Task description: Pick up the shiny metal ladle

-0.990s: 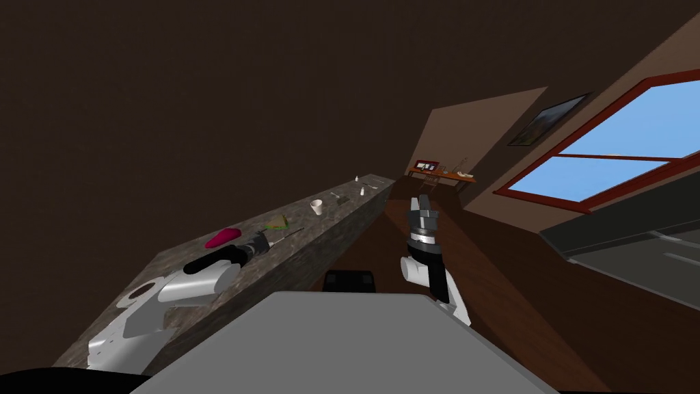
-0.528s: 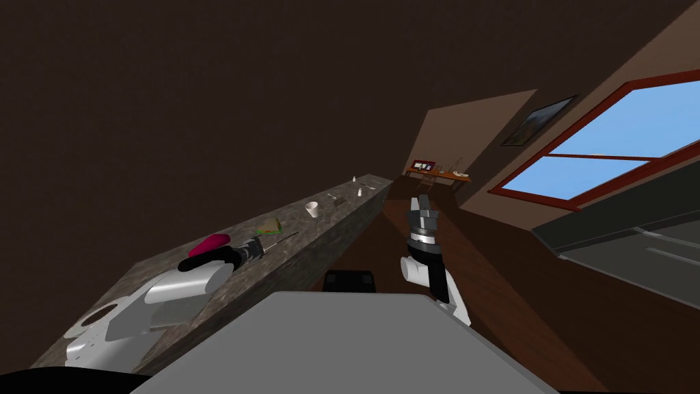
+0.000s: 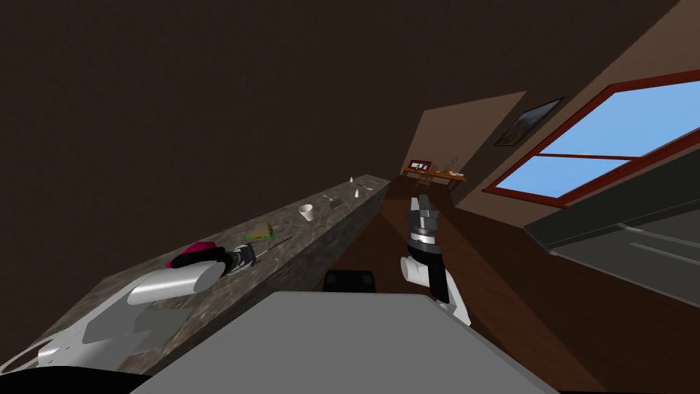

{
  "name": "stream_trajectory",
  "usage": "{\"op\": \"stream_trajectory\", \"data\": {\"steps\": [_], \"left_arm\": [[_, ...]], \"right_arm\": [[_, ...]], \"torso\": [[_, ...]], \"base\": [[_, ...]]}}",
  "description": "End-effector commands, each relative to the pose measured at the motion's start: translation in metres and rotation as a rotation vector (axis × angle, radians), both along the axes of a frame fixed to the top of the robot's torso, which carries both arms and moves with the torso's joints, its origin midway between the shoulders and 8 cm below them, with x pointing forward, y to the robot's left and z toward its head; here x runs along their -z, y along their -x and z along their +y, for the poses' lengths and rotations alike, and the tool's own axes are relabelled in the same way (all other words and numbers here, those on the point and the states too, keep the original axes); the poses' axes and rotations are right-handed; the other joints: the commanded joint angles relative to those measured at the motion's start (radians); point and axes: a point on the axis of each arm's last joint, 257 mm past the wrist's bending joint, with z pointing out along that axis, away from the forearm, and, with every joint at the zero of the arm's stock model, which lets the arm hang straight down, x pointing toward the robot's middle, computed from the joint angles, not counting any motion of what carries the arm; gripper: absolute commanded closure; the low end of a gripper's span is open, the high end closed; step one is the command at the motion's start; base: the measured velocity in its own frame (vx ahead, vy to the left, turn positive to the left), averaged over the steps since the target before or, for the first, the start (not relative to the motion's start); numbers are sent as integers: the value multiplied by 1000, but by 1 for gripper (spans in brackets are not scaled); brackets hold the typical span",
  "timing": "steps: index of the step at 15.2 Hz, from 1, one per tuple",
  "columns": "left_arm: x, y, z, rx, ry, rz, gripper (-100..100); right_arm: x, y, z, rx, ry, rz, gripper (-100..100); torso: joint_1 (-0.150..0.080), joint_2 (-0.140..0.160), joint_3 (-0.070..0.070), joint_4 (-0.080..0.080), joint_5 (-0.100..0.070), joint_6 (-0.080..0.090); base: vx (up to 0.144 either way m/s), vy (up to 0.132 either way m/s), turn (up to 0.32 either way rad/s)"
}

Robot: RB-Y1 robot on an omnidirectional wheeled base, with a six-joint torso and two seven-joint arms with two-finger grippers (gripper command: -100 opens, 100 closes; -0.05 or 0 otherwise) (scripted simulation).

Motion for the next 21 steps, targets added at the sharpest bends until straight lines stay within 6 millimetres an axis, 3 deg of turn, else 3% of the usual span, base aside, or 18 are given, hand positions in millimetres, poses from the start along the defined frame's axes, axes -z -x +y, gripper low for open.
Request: {"op": "stream_trajectory", "data": {"steps": [1,16,21], "left_arm": [[3,6,2,-14,9,28,-100],[11,78,25,-188,112,277,-100],[10,85,26,-205,121,300,-100]], "right_arm": [[0,0,0,0,0,0,0],[0,0,0,0,0,0,0],[0,0,0,0,0,0,0]], "torso": [[0,0,0,0,0,0],[0,1,1,0,0,0],[1,2,1,0,0,0]], "base": [[46,-30,-9],[54,-31,-41],[43,-18,-26]]}}
